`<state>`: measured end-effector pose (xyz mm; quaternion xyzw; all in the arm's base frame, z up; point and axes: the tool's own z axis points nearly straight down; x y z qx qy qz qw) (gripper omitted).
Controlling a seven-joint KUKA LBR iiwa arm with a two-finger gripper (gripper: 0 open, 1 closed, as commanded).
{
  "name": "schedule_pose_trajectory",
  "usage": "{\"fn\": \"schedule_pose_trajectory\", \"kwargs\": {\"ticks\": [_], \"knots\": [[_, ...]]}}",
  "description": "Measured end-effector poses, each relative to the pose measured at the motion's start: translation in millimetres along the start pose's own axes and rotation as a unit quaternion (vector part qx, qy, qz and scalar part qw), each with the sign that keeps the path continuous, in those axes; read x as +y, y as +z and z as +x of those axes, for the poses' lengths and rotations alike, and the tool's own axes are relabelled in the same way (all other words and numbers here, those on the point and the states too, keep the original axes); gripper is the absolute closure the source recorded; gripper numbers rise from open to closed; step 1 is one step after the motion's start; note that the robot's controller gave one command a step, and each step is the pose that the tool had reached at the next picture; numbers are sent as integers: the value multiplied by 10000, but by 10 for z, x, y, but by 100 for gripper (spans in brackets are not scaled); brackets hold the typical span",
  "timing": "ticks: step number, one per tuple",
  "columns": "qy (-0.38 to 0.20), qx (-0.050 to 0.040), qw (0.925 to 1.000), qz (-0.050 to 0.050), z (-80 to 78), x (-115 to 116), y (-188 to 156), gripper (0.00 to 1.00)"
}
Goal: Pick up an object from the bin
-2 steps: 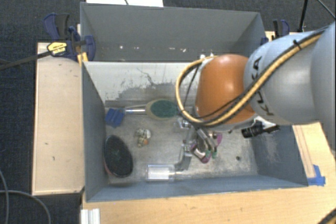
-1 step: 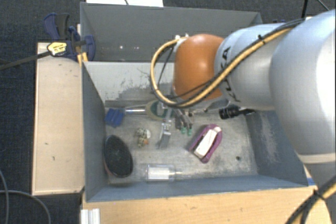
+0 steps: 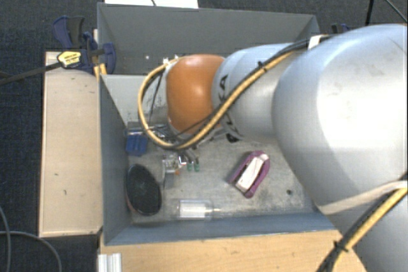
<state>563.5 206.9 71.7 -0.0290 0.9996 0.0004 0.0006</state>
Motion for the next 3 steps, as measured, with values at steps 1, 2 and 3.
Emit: {"fn": "schedule_pose_trajectory", "kwargs": {"ticks": [1, 2, 3], "knots": [[-1617, -8, 9868, -2, 720, 525, -23, 0], [-1582, 3, 9874, -2, 722, 514, -14, 100], [-1285, -49, 9917, -10, 467, 408, -2028, 100]]}}
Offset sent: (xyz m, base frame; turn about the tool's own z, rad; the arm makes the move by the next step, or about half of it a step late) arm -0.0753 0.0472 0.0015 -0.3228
